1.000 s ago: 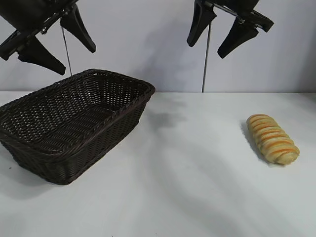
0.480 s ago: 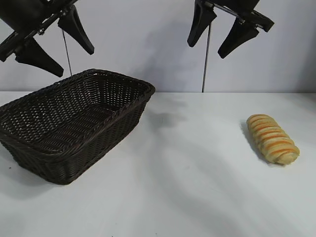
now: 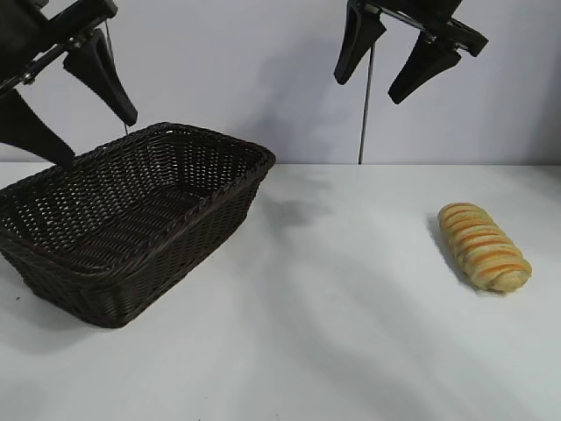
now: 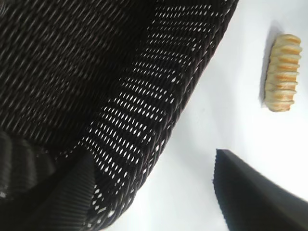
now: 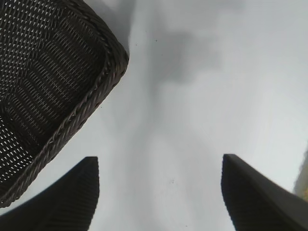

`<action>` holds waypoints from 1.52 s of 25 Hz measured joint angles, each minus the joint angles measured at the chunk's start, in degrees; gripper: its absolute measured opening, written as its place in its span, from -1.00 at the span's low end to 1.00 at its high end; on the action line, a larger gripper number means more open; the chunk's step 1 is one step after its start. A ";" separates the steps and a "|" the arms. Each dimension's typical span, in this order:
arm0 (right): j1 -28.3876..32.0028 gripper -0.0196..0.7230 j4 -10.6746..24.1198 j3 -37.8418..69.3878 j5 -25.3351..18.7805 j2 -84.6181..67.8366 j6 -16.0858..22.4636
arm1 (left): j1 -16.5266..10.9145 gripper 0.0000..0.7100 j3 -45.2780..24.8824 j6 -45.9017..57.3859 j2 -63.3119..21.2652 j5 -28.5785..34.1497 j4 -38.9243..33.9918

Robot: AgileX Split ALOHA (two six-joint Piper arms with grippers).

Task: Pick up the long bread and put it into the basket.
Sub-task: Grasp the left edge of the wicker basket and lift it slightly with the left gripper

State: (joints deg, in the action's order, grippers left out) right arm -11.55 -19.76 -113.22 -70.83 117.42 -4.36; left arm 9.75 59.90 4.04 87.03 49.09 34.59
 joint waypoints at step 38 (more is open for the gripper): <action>0.00 0.45 0.00 0.00 0.06 0.00 0.00 | -0.07 0.43 -5.85 43.01 2.00 -8.27 -17.99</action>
State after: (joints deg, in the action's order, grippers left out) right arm -11.55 -19.76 -113.22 -70.77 117.42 -4.36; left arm 9.68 54.06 47.05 89.03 40.82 16.59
